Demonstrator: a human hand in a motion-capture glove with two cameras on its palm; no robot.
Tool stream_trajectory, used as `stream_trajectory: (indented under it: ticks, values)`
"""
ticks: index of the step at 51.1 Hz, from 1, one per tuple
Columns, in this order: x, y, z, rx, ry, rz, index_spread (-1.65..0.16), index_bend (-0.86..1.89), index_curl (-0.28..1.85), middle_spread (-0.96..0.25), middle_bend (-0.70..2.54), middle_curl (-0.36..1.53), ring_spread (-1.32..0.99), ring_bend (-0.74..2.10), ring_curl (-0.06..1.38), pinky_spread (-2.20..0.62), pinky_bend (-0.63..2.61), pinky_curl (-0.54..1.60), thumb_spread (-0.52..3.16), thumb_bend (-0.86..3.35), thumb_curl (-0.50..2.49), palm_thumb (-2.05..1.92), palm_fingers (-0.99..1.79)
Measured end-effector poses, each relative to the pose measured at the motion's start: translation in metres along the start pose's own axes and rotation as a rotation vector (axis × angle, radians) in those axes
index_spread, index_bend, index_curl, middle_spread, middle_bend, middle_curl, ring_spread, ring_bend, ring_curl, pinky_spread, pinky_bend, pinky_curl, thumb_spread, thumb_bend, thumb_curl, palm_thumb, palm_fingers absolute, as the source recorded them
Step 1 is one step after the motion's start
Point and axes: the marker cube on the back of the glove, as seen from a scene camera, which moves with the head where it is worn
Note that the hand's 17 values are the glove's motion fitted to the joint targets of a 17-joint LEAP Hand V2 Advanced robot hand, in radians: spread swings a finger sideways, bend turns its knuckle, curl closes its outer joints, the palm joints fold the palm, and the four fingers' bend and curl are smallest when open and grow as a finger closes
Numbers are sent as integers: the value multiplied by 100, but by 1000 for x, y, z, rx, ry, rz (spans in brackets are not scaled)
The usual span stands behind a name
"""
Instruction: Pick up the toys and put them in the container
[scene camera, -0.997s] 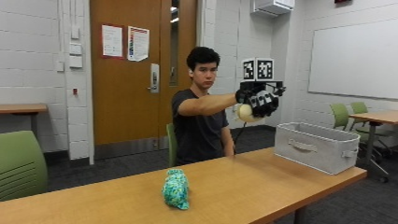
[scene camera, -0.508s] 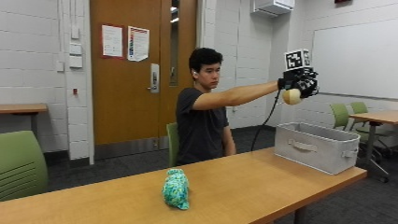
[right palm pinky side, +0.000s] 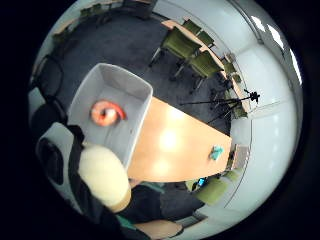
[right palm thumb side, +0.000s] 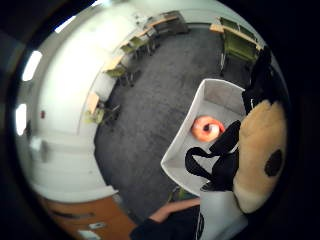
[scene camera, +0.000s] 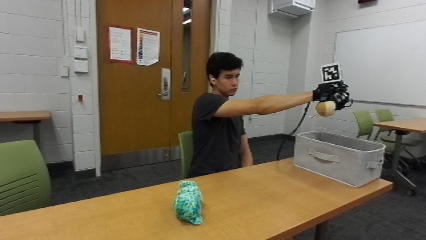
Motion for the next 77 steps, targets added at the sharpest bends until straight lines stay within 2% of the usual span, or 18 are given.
stream_trajectory:
  ticks: [5,8,10,13,16,18,23,27,32,35,40,42,48,55,77]
  values:
    - [6,2,11,-11,20,15,-51,18,161,-42,82,83,-43,119,53,-46,91,43,81,20,132,51,110]
    - [-26,8,18,-49,41,-16,-51,6,155,-41,76,81,-42,114,51,-45,94,43,99,2,114,20,92]
    - [-56,17,24,-79,84,-132,-50,-8,149,-39,62,77,-39,107,51,-38,101,47,98,-16,102,-8,35]
    - [-69,25,26,-101,99,-266,-48,-10,137,-33,51,74,-32,96,51,-31,116,53,98,-18,91,-19,-7]
    - [-68,26,26,-97,100,-206,-46,-9,125,-28,47,69,-26,84,44,-24,122,50,99,-17,82,-21,-18]
    - [-65,29,25,-99,80,-172,-45,-8,117,-25,45,67,-24,81,40,-20,123,47,98,-17,76,-21,-19]
    - [-32,40,20,-76,79,-270,-41,-5,100,-19,42,63,-19,77,35,-14,123,45,98,-15,63,-20,-21]
    - [-9,45,16,-66,128,-152,-38,-1,88,-15,40,61,-18,72,34,-11,119,43,98,-15,55,-19,-22]
    - [13,61,2,-75,24,-108,-36,4,77,-13,39,58,-18,67,32,-9,114,41,99,-13,46,-18,-20]
    - [47,69,-4,-71,82,-2,-35,7,72,-12,37,57,-19,62,31,-9,111,40,99,-13,41,-18,-19]
    - [89,90,-16,-81,95,-12,-34,9,64,-12,35,55,-20,57,29,-8,105,37,100,-12,35,-17,-16]
    - [104,97,-21,-84,110,-5,-34,9,62,-12,34,54,-20,55,29,-8,104,37,100,-12,33,-17,-15]
    - [176,123,-37,-124,152,167,-33,11,55,-11,31,52,-21,50,28,-8,98,35,101,-11,28,-16,-12]
    - [256,155,-54,-133,142,246,-33,12,49,-11,30,50,-22,44,27,-9,94,33,99,-12,23,-17,-11]
    - [437,258,-94,-59,229,446,-35,18,41,-13,26,47,-24,25,25,-7,76,30,91,-12,15,-18,-6]
